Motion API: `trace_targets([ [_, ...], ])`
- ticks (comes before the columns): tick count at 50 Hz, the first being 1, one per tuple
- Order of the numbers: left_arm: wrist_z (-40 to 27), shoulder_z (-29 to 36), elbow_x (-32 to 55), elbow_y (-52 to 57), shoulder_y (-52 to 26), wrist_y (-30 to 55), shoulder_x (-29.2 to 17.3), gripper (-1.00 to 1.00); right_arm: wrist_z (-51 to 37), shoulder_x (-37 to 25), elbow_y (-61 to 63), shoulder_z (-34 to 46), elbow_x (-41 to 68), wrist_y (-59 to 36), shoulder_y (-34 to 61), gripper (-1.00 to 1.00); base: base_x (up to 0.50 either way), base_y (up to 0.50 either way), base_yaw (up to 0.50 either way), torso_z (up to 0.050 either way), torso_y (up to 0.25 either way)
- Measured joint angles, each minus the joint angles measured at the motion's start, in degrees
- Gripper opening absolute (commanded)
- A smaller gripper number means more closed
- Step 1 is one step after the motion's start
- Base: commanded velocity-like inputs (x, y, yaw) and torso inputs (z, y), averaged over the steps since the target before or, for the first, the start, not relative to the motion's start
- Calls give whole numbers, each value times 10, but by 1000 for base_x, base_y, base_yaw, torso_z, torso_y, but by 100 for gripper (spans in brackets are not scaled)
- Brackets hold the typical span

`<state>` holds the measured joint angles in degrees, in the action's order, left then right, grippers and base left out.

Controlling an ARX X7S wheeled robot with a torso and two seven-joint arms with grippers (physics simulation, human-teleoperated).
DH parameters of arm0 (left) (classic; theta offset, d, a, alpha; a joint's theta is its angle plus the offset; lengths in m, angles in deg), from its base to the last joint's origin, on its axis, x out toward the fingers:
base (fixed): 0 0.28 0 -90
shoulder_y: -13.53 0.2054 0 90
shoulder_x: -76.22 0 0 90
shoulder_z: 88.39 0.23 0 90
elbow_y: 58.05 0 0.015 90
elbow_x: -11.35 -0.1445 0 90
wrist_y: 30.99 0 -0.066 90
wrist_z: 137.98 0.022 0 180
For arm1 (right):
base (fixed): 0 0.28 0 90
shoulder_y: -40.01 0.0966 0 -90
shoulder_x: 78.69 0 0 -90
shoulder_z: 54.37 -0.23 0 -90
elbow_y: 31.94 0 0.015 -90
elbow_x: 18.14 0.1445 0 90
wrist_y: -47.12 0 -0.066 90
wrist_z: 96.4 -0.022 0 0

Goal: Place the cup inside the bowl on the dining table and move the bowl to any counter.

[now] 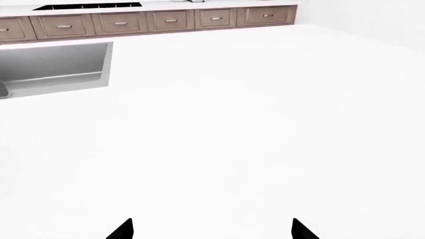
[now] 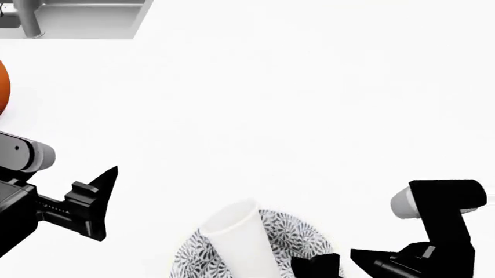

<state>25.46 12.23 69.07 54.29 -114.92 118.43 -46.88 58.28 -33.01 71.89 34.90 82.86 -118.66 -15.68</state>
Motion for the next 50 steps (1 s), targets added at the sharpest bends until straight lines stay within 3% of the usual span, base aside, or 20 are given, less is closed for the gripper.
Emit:
trace_targets([
  [23, -10, 19, -12, -11, -5, -6, 17, 100, 34, 13, -25, 31, -46, 4, 1, 100, 0, 0, 0, 0, 0],
  [24, -10, 21, -13, -11, -5, -6, 18, 100, 34, 13, -25, 32, -47, 5, 1, -100, 0, 0, 0, 0, 0],
  [50, -11, 14, -5, -8, 7, -14, 10, 100, 37, 4, -6, 24, -62, 29, 3, -100, 0, 0, 0, 0, 0],
])
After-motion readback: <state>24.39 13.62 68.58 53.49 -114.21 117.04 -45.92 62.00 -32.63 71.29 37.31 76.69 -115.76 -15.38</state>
